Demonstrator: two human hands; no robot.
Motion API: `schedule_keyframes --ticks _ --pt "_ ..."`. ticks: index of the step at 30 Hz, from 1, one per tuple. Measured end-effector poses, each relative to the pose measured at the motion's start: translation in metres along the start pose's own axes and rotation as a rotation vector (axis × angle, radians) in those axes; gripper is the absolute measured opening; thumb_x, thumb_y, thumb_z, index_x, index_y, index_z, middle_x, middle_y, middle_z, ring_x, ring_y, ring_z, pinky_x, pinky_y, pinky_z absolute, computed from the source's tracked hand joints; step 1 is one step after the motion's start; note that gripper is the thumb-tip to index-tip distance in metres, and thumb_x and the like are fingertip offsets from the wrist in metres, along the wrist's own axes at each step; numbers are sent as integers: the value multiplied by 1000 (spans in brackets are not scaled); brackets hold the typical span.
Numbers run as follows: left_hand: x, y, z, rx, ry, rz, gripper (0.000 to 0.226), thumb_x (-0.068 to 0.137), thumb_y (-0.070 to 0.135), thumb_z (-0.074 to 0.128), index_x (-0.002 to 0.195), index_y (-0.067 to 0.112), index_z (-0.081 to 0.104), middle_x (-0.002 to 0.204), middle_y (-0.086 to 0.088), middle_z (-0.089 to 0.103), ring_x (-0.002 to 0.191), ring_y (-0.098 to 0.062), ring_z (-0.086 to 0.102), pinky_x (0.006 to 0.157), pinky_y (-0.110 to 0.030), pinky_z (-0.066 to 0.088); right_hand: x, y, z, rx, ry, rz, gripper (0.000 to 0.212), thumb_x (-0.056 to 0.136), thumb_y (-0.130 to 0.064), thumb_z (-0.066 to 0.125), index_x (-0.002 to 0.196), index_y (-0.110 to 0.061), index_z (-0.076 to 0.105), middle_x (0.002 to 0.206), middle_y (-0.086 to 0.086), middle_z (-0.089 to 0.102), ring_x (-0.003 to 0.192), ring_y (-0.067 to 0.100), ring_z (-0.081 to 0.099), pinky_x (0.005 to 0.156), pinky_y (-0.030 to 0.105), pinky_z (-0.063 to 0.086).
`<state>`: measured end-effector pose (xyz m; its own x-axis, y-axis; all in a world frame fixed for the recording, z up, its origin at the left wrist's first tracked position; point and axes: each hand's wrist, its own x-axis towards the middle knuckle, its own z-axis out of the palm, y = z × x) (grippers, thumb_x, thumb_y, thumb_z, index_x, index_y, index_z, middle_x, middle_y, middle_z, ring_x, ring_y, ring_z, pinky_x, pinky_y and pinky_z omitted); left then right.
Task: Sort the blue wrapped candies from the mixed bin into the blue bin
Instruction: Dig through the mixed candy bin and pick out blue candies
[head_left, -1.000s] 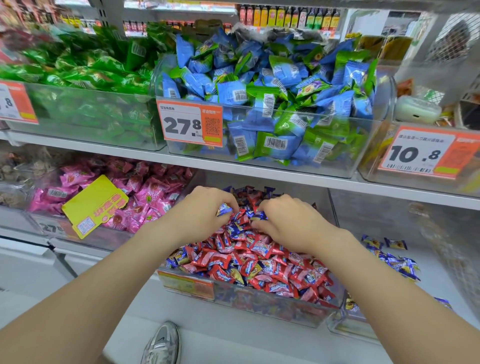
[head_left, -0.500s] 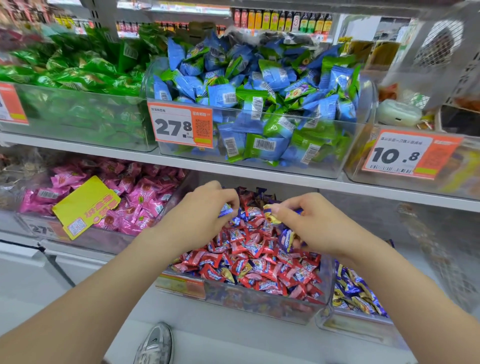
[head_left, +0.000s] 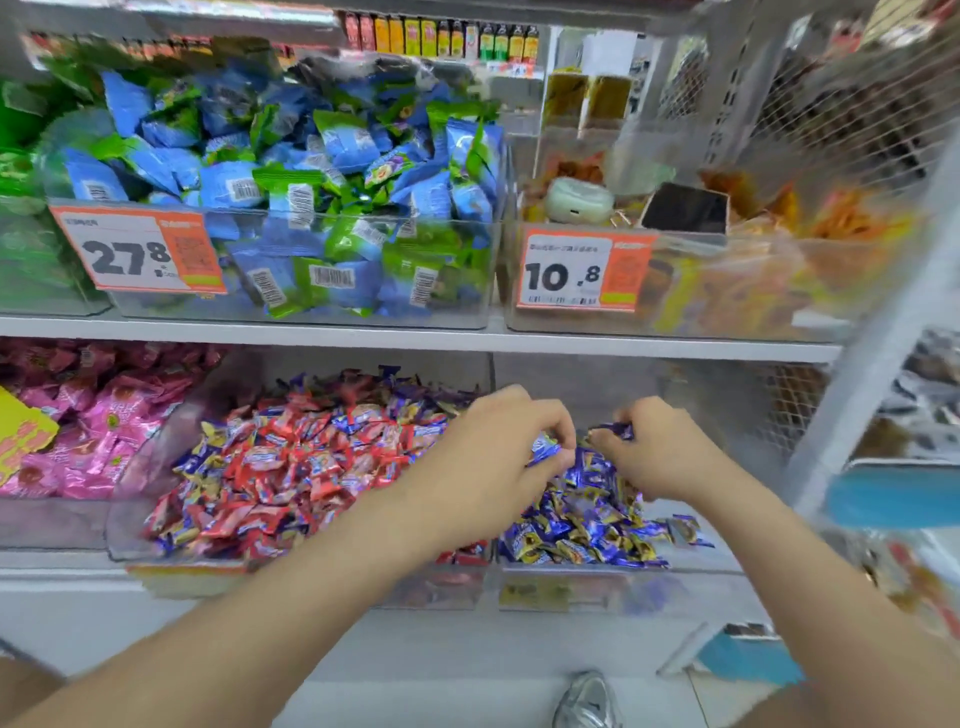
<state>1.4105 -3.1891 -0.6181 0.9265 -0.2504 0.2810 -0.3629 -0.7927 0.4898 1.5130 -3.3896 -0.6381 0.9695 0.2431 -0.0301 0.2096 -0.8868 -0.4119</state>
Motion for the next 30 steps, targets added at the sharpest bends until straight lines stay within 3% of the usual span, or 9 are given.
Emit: schedule_keyframes --ticks 3,5,9,12,16,21,25,28,30 --pt "40 15 26 94 -112 -75 10 100 27 64 107 34 61 104 5 45 99 -23 56 90 -42 49 0 17 -3 297 -143 85 25 104 -29 56 98 -7 68 79 17 72 68 33 74 75 55 64" --pt "59 15 37 111 -225 -180 40 94 11 66 127 30 54 120 -2 41 91 -27 60 79 -42 54 0 26 -6 435 -198 123 24 108 -30 49 109 -16 69 92 10 69 74 26 69 80 55 65" --pt "74 7 40 106 -458 -242 82 92 12 66 159 32 23 142 -10 36 98 -25 63 80 -40 60 3 32 -9 510 -209 135 34 107 -30 46 136 -35 63 127 -5 66 105 31 68 83 42 55" --pt "62 3 29 89 -350 -136 66 96 10 56 157 28 38 137 -7 49 109 -19 51 86 -27 46 -5 17 -13 516 -178 28 30 103 -19 52 116 -33 75 109 0 75 86 28 59 72 40 44" --pt "14 -13 3 48 -114 -14 34 91 16 59 117 36 66 108 9 60 104 -7 56 93 -28 43 -27 -27 -16 135 -95 -164 35 94 -13 46 98 -29 76 83 2 76 76 19 71 68 35 56" --pt "-34 -79 -27 130 146 -253 24 82 7 61 90 30 63 90 5 55 87 -12 56 83 -40 49 -47 -99 9 115 -89 -357 28 92 -13 51 97 -27 75 72 -6 67 62 8 62 65 28 54" --pt "-39 -130 -53 291 242 -454 41 77 -1 54 108 20 71 99 -5 58 101 -31 58 94 -43 49 -23 -129 35 3 -44 -503 22 94 -13 55 105 -24 70 89 -2 69 86 19 59 83 37 53" --pt "-33 -155 -57 331 146 -519 39 81 5 56 118 8 67 107 -18 66 109 -38 61 94 -45 51 4 -140 51 -158 -28 -530 12 96 -20 64 108 -18 62 96 4 66 94 28 62 80 43 54" --pt "-32 -165 -50 333 33 -518 37 86 23 60 119 7 61 114 -18 66 112 -39 62 93 -47 52 16 -144 59 -222 -71 -503 28 95 -37 70 111 -16 60 100 8 64 96 34 63 80 46 56"
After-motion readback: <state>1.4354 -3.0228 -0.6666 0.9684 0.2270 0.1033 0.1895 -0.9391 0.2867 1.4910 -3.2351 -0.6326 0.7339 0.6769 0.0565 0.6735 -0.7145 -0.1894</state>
